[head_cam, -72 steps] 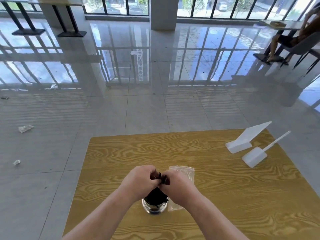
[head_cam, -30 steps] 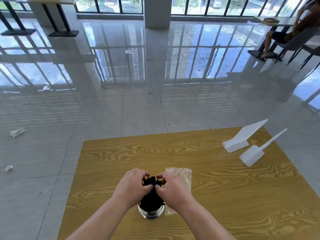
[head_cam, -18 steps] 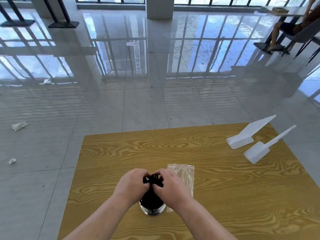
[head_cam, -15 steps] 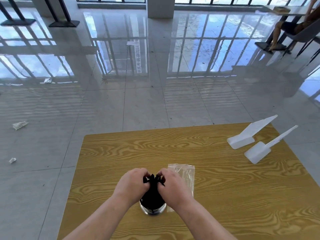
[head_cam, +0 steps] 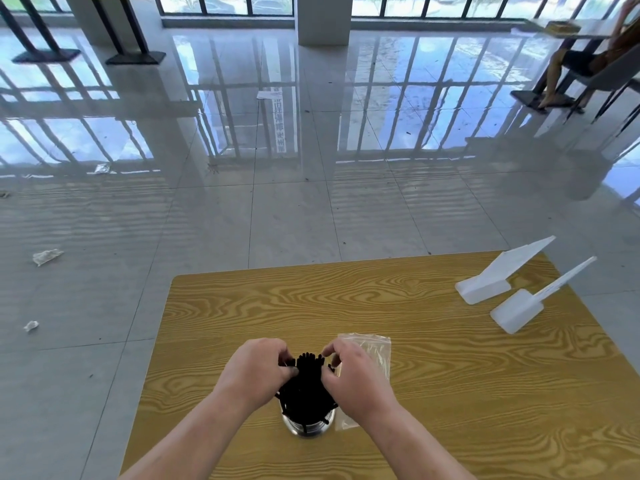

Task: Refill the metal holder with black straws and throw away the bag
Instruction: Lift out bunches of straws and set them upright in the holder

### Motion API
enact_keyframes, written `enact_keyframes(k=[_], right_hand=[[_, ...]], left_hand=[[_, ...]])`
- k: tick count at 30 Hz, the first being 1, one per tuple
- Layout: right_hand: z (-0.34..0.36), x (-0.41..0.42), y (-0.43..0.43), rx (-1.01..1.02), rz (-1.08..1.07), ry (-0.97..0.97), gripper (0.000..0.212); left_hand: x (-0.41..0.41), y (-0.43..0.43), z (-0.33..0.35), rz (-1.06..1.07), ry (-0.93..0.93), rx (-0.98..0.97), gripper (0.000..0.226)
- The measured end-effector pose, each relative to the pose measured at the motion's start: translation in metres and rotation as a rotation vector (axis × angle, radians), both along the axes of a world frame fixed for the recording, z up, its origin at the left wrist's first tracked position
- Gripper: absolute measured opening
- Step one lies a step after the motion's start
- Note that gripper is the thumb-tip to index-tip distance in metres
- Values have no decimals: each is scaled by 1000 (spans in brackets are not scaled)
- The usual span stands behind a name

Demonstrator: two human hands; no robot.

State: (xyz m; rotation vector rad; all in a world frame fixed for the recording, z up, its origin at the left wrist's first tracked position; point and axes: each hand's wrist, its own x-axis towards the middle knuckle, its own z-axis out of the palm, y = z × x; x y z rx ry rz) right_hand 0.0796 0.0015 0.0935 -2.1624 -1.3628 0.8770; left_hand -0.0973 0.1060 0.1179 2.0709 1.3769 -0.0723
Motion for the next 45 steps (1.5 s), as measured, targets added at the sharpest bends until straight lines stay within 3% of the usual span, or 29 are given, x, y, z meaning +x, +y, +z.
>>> enact_keyframes(k=[10,16,18,24,26,30,33,37,39,42,45], right_hand=[[33,-1,5,171,24,-29,31],[68,-10,18,136,164,46,76],[77,-14,23,112,176,84,70],[89,-26,29,146,130,173,19],[95,-28,29,170,116,200,4],[109,-35,27,186,73,303,16],[128,-41,28,145,33,613,17],[152,-38,24,20,-28,1294,22],[157,-34,20,-6,2,1410,19],[158,-29,17,-40,12,1436,21],[154,-27,15,-56,3,1460,23]], left_hand=[[6,20,62,-106,4,119,13],[9,28,120,-158,13,195,17],[8,30,136,-162,-2,235,16],[3,34,157,-107,-90,329,15],[1,38,156,-81,-193,257,14],[-2,43,158,124,-587,-45,11],[-4,41,161,301,-851,-405,31],[-3,31,153,169,-759,-564,38],[1,25,148,223,-817,-618,38],[6,19,144,254,-853,-615,19],[10,16,141,268,-834,-609,18]])
